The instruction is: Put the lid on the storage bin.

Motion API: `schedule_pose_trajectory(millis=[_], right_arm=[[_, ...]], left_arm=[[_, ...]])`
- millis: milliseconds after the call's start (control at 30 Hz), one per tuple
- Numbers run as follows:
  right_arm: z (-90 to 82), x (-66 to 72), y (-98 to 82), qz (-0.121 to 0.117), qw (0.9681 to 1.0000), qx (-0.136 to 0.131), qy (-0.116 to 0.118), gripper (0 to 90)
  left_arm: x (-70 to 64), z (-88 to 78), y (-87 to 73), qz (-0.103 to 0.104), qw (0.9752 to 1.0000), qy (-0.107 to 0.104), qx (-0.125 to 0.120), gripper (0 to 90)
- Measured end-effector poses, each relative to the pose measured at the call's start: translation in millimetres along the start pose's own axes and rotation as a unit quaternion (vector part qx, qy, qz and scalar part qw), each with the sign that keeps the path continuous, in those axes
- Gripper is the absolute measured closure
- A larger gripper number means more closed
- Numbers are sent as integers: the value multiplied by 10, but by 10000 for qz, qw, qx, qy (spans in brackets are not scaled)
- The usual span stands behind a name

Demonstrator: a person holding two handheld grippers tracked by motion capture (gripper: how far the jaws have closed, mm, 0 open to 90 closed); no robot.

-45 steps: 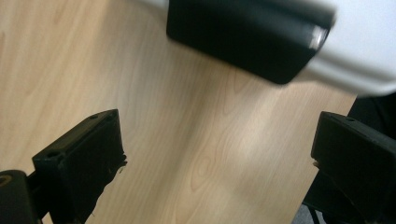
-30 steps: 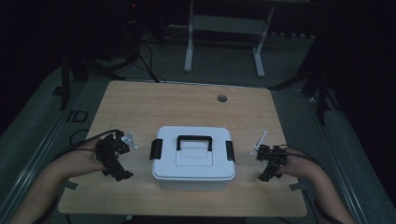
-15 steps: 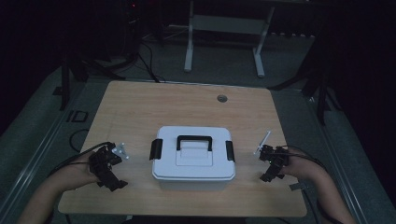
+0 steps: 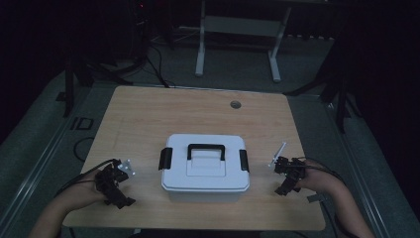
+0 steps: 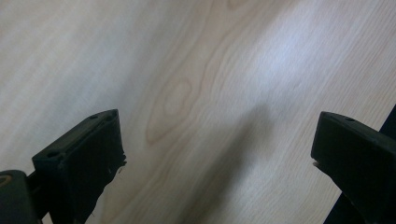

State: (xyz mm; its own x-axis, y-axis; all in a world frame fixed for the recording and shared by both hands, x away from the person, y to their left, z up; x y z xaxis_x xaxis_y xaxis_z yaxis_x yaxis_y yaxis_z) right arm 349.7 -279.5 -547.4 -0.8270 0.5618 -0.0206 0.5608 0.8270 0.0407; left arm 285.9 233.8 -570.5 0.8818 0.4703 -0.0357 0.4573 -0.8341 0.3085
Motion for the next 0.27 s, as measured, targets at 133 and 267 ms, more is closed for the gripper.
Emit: schedule_pose_trajectory(millis=[133, 267], right_arm=[[-6, 7, 11, 20, 10000, 12, -9, 158], [-19, 11, 23, 1, 10000, 11, -11, 158]], left_arm=[[-5, 42, -70, -63, 10000, -16, 4, 20], [-3, 41, -107, -94, 9999, -52, -7, 20]])
Point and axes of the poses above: each handheld gripper's, and its own axes: z roughly forward along the jaws, y roughly out of its top, x roughly to its left, the point moved 6 cm from there along z, roughly forward along the jaws, and after that the axes turned 6 degrees about z, right-handed, at the moved point
